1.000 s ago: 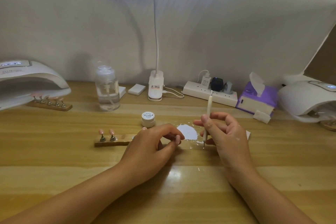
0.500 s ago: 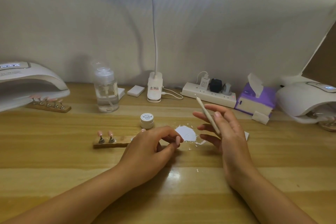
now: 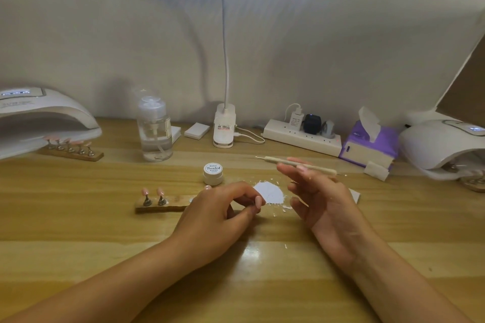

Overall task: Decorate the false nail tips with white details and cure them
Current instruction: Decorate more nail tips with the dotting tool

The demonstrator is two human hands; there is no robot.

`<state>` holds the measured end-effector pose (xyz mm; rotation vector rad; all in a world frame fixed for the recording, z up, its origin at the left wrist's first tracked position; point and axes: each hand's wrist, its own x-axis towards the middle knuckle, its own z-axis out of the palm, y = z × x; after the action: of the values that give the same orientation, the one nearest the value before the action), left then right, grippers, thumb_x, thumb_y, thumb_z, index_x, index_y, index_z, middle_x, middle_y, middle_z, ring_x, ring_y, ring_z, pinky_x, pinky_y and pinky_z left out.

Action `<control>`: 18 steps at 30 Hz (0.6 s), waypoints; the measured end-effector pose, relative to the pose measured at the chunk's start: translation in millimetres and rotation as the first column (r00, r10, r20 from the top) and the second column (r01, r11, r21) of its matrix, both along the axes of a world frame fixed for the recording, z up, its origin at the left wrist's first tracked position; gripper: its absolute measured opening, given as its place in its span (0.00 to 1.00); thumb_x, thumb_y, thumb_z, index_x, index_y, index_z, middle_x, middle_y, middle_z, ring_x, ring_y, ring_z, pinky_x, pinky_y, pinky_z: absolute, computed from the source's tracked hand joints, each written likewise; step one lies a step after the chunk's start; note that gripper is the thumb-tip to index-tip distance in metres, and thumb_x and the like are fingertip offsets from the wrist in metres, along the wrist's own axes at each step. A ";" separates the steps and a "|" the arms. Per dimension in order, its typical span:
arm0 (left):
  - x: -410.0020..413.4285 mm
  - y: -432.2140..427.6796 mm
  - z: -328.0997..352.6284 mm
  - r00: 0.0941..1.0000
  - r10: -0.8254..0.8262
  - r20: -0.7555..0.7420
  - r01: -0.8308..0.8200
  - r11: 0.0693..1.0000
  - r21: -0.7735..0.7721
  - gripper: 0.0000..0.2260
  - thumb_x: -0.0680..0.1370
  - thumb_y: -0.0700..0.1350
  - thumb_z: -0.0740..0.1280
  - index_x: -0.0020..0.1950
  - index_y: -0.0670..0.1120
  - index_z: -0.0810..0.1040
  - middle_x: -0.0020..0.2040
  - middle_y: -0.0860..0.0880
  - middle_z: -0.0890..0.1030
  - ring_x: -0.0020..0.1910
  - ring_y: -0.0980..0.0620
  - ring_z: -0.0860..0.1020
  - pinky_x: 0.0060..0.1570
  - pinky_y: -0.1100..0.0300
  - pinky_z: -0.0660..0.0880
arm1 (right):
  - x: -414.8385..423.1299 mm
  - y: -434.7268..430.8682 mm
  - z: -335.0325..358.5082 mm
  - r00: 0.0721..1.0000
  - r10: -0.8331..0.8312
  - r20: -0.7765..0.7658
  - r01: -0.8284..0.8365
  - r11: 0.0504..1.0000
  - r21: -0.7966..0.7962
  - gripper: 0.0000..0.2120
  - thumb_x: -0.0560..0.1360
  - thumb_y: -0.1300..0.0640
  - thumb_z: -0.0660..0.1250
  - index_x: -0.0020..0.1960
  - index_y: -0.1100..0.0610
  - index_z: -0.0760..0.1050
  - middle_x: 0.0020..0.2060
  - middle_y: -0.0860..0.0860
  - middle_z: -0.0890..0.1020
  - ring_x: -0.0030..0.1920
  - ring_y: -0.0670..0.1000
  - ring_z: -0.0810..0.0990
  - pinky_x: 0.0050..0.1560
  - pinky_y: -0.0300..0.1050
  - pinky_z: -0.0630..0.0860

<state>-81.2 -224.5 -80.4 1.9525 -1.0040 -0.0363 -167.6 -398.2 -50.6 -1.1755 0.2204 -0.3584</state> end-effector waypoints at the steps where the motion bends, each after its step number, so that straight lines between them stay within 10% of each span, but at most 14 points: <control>1: 0.1 0.0 -0.2 1.000 0.005 -0.001 -0.005 1.000 -0.004 0.06 0.78 0.47 0.69 0.46 0.59 0.80 0.47 0.63 0.83 0.25 0.59 0.72 0.34 0.65 0.66 | -0.1 0.9 0.2 0.999 -0.032 -0.019 0.032 0.999 -0.005 0.08 0.69 0.52 0.70 0.46 0.54 0.83 0.42 0.50 0.86 0.34 0.43 0.78 0.32 0.34 0.76; 7: -1.0 -0.5 1.1 1.000 0.013 -0.010 -0.013 1.000 -0.001 0.06 0.77 0.48 0.70 0.45 0.61 0.80 0.47 0.63 0.83 0.25 0.60 0.72 0.36 0.64 0.66 | -1.4 1.1 4.9 0.994 -0.069 -0.084 0.077 0.992 0.095 0.12 0.78 0.53 0.62 0.37 0.53 0.67 0.24 0.48 0.65 0.25 0.46 0.59 0.23 0.36 0.61; 18: -2.2 -0.4 2.0 1.000 0.025 -0.016 -0.025 1.000 0.011 0.04 0.78 0.49 0.70 0.47 0.60 0.81 0.46 0.63 0.83 0.26 0.60 0.72 0.37 0.62 0.66 | -3.5 5.6 5.2 0.993 -0.082 -0.085 0.082 0.997 -0.010 0.13 0.77 0.51 0.66 0.35 0.53 0.74 0.23 0.48 0.66 0.24 0.45 0.61 0.25 0.36 0.62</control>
<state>-83.4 -225.0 -78.4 1.9709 -0.9701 -0.0435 -171.1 -392.7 -45.4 -1.1915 0.3428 -0.3819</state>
